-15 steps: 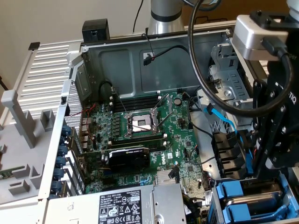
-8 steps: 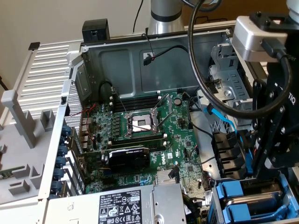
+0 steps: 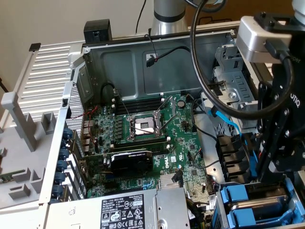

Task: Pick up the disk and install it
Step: 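Insert the first disk wire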

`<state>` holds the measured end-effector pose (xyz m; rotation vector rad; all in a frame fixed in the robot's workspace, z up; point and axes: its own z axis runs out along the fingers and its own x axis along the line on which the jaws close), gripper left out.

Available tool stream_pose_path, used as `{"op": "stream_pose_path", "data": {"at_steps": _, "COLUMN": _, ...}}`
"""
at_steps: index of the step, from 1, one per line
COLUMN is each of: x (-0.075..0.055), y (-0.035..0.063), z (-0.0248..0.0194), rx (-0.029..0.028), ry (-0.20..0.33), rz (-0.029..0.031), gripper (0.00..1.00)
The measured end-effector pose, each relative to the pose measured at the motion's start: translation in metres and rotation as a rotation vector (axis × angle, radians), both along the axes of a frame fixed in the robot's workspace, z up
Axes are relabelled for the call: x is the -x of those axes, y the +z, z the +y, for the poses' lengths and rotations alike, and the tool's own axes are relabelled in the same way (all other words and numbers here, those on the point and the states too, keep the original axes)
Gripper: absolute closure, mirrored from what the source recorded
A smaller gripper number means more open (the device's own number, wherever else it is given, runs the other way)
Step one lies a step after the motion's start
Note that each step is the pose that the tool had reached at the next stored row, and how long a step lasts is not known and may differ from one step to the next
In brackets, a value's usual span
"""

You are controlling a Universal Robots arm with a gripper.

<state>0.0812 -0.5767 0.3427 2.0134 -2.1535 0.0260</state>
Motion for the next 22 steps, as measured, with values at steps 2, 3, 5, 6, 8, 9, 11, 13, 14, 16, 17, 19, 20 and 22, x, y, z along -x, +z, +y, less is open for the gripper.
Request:
{"op": "stream_pose_path", "data": {"at_steps": 2, "x": 0.0, "y": -0.0002, "z": 0.0, "rx": -0.0022, "ry": -0.006, "rz": -0.0001, "gripper": 0.83}}
{"op": "stream_pose_path", "data": {"at_steps": 3, "x": 0.0, "y": -0.0003, "z": -0.0003, "rx": -0.0033, "ry": -0.007, "rz": 0.0, "gripper": 0.83}}
{"op": "stream_pose_path", "data": {"at_steps": 5, "x": 0.0, "y": -0.0004, "z": -0.0007, "rx": -0.004, "ry": -0.009, "rz": 0.0, "gripper": 0.83}}
{"op": "stream_pose_path", "data": {"at_steps": 6, "x": 0.0, "y": -0.0005, "z": -0.0009, "rx": -0.0041, "ry": -0.009, "rz": 0.0, "gripper": 0.83}}
{"op": "stream_pose_path", "data": {"at_steps": 8, "x": -0.0002, "y": -0.0006, "z": -0.0021, "rx": -0.0043, "ry": -0.009, "rz": 0.0, "gripper": 0.83}}
{"op": "stream_pose_path", "data": {"at_steps": 9, "x": -0.0007, "y": -0.0005, "z": -0.0032, "rx": -0.0042, "ry": -0.009, "rz": 0.0, "gripper": 0.83}}
{"op": "stream_pose_path", "data": {"at_steps": 11, "x": -0.0017, "y": -0.0006, "z": -0.0049, "rx": -0.0049, "ry": -0.009, "rz": 0.0, "gripper": 0.83}}
{"op": "stream_pose_path", "data": {"at_steps": 13, "x": -0.0017, "y": -0.0007, "z": -0.0049, "rx": -0.0059, "ry": -0.009, "rz": 0.0, "gripper": 0.83}}
{"op": "stream_pose_path", "data": {"at_steps": 14, "x": -0.0017, "y": -0.0011, "z": -0.005, "rx": -0.0067, "ry": -0.01, "rz": 0.0, "gripper": 0.83}}
{"op": "stream_pose_path", "data": {"at_steps": 16, "x": -0.0016, "y": -0.0017, "z": -0.0051, "rx": -0.0081, "ry": -0.009, "rz": 0.0, "gripper": 0.83}}
{"op": "stream_pose_path", "data": {"at_steps": 17, "x": -0.0016, "y": -0.0019, "z": -0.0051, "rx": -0.0085, "ry": -0.009, "rz": 0.0001, "gripper": 0.83}}
{"op": "stream_pose_path", "data": {"at_steps": 19, "x": -0.0014, "y": -0.0023, "z": -0.0053, "rx": -0.0088, "ry": -0.007, "rz": 0.0001, "gripper": 0.83}}
{"op": "stream_pose_path", "data": {"at_steps": 20, "x": -0.0012, "y": -0.0025, "z": -0.0054, "rx": -0.0089, "ry": -0.005, "rz": 0.0, "gripper": 0.83}}
{"op": "stream_pose_path", "data": {"at_steps": 22, "x": -0.0009, "y": -0.0025, "z": -0.0056, "rx": -0.0087, "ry": 0.002, "rz": 0.0001, "gripper": 0.83}}
